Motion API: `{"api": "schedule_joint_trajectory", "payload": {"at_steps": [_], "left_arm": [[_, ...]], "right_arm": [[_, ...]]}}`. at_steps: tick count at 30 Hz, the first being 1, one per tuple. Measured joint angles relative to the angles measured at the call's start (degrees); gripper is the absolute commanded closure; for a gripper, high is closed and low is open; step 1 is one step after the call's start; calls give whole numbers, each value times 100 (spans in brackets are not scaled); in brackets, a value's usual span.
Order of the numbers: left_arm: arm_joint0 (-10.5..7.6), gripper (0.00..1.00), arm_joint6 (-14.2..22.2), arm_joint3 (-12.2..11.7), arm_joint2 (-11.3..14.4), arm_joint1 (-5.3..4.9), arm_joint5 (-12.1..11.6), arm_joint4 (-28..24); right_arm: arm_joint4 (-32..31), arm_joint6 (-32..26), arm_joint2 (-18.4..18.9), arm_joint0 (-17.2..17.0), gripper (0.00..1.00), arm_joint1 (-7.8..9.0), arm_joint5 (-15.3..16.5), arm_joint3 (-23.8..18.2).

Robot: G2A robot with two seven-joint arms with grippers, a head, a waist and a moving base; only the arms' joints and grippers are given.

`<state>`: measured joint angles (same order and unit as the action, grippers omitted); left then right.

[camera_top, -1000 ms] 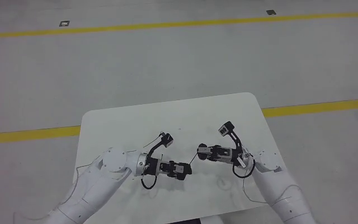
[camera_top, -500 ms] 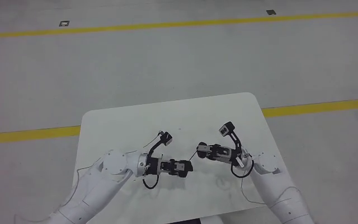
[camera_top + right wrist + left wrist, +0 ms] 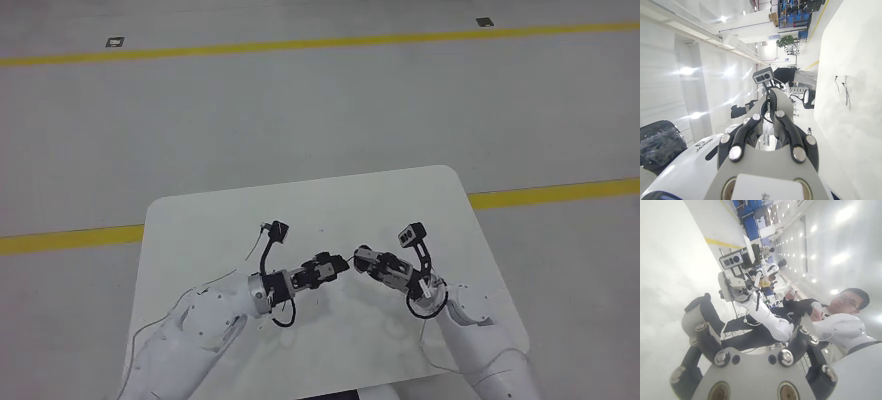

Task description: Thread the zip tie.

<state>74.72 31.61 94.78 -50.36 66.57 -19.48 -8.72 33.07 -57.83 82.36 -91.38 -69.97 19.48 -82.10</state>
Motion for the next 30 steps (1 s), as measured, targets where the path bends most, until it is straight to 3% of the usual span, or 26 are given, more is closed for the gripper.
{"api": "schedule_joint_trajectory", "payload": {"at_steps": [2,11,16,19,25,30], "left_arm": [[16,0,-90,13,-5,9,0,14],[21,0,-108,1,0,10,33,8],[2,0,-578,23,118,57,695,99],[-20,0,-782,48,171,86,977,60],[-77,0,-841,68,203,102,1272,90],[-80,0,-835,69,204,101,1271,106]], "right_arm": [[13,54,49,25,100,-70,0,61],[-6,102,45,25,100,-74,0,23],[-147,392,54,-50,100,-107,0,-253],[-467,579,60,-84,100,-142,0,-375],[-790,770,35,-57,100,-221,0,-354],[-808,758,43,-50,100,-224,0,-352]]}}
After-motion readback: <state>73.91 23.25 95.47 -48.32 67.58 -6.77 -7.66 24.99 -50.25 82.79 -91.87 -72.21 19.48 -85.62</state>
